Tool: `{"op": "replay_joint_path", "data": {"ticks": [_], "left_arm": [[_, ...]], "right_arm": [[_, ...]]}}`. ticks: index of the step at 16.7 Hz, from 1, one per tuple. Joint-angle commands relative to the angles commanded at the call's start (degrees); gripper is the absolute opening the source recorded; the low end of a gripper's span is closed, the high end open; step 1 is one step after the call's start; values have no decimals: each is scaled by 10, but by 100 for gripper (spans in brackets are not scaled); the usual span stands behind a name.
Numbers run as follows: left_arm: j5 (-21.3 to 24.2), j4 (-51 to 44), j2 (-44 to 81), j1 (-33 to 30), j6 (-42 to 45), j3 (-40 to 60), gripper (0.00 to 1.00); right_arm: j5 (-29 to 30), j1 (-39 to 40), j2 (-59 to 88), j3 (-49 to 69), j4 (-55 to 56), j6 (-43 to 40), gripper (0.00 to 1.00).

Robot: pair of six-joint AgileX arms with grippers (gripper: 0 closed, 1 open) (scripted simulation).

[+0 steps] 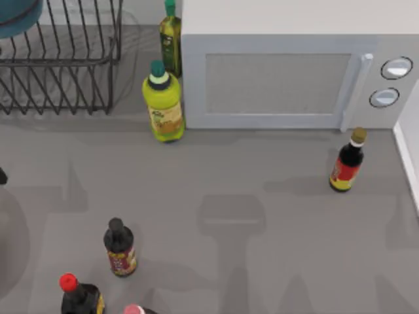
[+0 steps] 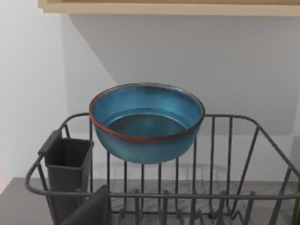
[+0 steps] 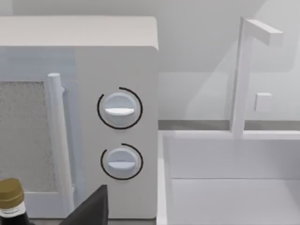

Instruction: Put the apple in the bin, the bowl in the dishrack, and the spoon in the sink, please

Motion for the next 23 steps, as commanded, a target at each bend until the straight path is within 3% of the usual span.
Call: {"op": "replay_joint_path", "data": {"ticks": [6,14,18,23], "left_arm": [[-14,-104,-193,-7,4,-116,100],[-15,-116,-210,-8,5,-128,100],[-15,-116,-210,-8,5,-128,100],[-15,-116,-210,-8,5,-128,100]], "right_arm": [[0,0,0,0,0,0,100],[0,-1,7,7,-7,-3,100],[0,-15,94,75,-86,-40,100],[-1,-44,329,214,-266,-116,100]]}}
